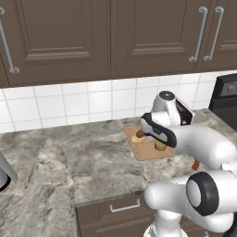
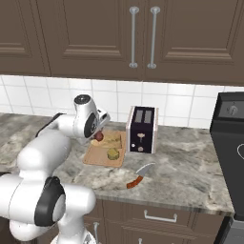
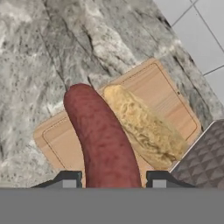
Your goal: Retrieve the sausage and cheese from the fridge and place them on the cutting board on the counter.
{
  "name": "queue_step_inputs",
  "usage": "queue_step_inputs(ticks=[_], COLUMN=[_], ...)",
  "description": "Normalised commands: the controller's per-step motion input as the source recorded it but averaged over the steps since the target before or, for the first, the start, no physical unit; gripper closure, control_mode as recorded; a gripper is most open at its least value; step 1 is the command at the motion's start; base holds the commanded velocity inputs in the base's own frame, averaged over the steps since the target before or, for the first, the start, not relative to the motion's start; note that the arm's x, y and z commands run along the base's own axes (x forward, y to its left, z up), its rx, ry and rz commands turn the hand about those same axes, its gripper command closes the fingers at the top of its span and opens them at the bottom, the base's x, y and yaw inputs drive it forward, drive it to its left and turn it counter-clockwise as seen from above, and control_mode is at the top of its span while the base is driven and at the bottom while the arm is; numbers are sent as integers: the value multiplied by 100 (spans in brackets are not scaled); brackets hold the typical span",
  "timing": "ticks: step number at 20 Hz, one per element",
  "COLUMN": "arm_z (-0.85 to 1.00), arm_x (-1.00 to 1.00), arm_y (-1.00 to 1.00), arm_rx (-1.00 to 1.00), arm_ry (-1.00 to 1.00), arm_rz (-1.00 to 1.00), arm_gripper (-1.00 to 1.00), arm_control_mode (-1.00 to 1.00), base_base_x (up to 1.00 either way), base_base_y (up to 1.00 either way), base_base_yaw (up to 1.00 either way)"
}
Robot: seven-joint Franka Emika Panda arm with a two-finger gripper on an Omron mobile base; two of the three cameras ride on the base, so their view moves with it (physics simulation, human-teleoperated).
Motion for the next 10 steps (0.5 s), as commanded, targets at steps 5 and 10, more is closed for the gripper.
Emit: queue_step_inputs(ticks=[5,10], arm_z=[-69,-62], arm_x=[26,0], arm_y=[0,0], arm_rx=[0,0], arm_ry=[0,0], arm_rz=[1,0], arm_gripper=[100,100], arm_control_mode=[-100,-100], base_base_x=[0,0], base_base_y=[0,0], base_base_yaw=[0,0])
